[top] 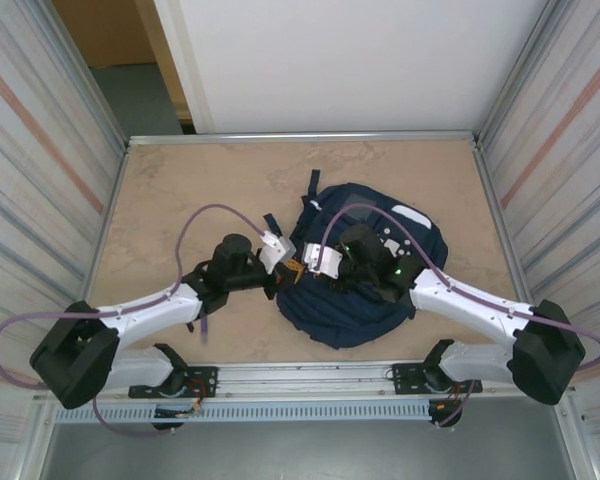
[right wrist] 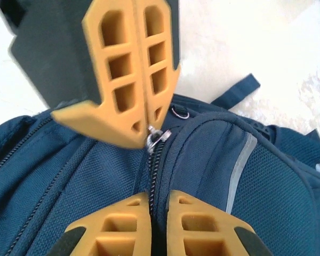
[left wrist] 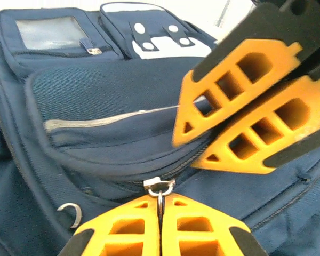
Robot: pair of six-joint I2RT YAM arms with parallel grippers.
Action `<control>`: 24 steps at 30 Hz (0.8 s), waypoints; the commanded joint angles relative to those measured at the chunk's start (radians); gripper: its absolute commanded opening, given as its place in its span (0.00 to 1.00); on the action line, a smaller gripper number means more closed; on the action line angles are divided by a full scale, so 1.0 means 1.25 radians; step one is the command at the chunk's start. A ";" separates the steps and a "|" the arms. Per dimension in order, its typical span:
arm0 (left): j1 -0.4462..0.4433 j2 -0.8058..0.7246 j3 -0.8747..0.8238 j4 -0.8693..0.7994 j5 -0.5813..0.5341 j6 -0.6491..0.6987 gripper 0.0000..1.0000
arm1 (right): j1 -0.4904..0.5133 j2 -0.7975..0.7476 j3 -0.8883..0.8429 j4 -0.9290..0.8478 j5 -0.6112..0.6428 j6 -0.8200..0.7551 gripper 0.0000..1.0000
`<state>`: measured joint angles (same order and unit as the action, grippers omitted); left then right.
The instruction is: Pack the student bag
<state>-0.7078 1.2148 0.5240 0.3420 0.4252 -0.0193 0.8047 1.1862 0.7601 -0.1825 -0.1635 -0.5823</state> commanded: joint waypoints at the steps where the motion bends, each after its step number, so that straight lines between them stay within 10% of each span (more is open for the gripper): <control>1: 0.064 -0.064 -0.022 -0.005 -0.037 -0.026 0.00 | -0.066 -0.060 0.010 -0.113 -0.097 -0.095 0.00; 11: 0.296 0.136 0.022 0.040 0.198 0.003 0.00 | -0.121 0.061 0.181 -0.472 -0.429 -0.535 0.00; 19: 0.295 0.256 0.105 -0.052 0.134 0.028 0.00 | -0.106 0.080 0.217 -0.376 -0.454 -0.561 0.00; 24: 0.308 0.256 0.105 -0.073 0.144 -0.032 0.22 | -0.155 0.070 0.211 -0.254 -0.472 -0.441 0.00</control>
<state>-0.3950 1.5391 0.6712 0.2958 0.8204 -0.0040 0.6147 1.3228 1.0134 -0.4892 -0.5755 -1.1919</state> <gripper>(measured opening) 0.173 0.084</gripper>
